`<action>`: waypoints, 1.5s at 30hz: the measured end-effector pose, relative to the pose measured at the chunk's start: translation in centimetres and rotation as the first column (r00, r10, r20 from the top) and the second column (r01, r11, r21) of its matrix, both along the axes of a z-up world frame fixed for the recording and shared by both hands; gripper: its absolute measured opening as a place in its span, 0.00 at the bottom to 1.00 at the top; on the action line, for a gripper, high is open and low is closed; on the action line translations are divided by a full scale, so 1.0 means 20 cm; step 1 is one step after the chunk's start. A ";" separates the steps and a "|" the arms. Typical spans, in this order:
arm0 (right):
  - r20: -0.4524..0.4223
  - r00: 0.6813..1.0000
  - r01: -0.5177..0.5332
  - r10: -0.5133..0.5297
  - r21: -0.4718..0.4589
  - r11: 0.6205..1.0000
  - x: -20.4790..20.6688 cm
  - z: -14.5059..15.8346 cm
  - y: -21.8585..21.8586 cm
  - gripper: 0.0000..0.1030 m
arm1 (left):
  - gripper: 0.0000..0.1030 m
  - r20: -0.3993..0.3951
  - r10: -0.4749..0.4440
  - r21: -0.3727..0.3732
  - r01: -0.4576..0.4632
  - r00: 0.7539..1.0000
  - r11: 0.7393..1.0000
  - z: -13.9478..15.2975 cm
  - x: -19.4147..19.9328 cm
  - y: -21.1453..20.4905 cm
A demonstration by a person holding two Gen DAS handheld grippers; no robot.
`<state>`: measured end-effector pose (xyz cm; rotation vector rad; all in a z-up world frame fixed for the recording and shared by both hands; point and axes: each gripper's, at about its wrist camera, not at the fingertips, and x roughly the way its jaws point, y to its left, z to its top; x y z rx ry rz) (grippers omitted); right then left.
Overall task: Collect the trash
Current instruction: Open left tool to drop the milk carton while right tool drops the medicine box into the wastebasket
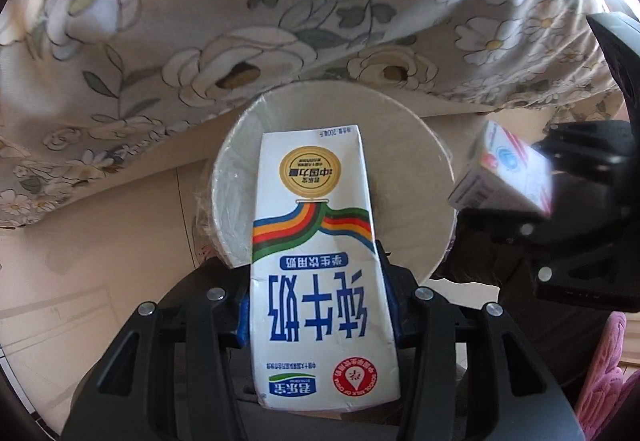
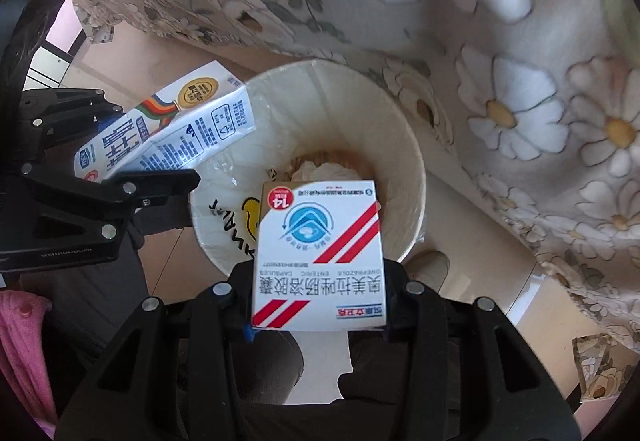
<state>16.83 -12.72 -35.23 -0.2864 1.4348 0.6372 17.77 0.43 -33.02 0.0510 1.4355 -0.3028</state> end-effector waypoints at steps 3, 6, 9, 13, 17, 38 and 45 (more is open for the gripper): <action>-0.029 1.000 0.004 -0.005 -0.012 1.000 0.01 -0.07 0.01 0.43 | 0.49 -0.032 0.016 -0.004 -0.016 0.999 1.000 -0.08 0.02 0.00; -0.050 0.999 0.004 -0.005 -0.025 1.000 0.02 -0.15 0.02 0.43 | 0.49 -0.058 0.031 -0.008 -0.032 0.998 0.999 -0.14 0.05 0.01; -0.071 0.997 0.003 -0.005 -0.035 0.999 0.03 -0.22 0.03 0.43 | 0.49 -0.081 0.042 -0.002 -0.043 0.996 0.999 -0.20 0.06 0.01; -0.090 0.996 -0.009 0.004 -0.049 0.999 0.04 -0.29 0.05 0.43 | 0.49 -0.105 0.041 0.005 -0.041 0.994 0.999 -0.26 0.08 0.00; -0.112 0.994 -0.013 0.007 -0.054 0.998 0.07 -0.35 0.06 0.43 | 0.49 -0.133 0.042 0.003 -0.042 0.990 0.999 -0.33 0.10 -0.01; -0.214 0.977 -0.041 0.019 -0.100 0.994 0.17 -0.62 0.14 0.43 | 0.50 -0.287 0.016 -0.012 -0.020 0.958 1.000 -0.61 0.24 -0.05; -0.228 0.972 -0.079 0.049 -0.122 0.989 0.17 -0.66 0.19 0.44 | 0.69 -0.291 0.037 -0.001 -0.039 0.956 0.999 -0.66 0.30 -0.05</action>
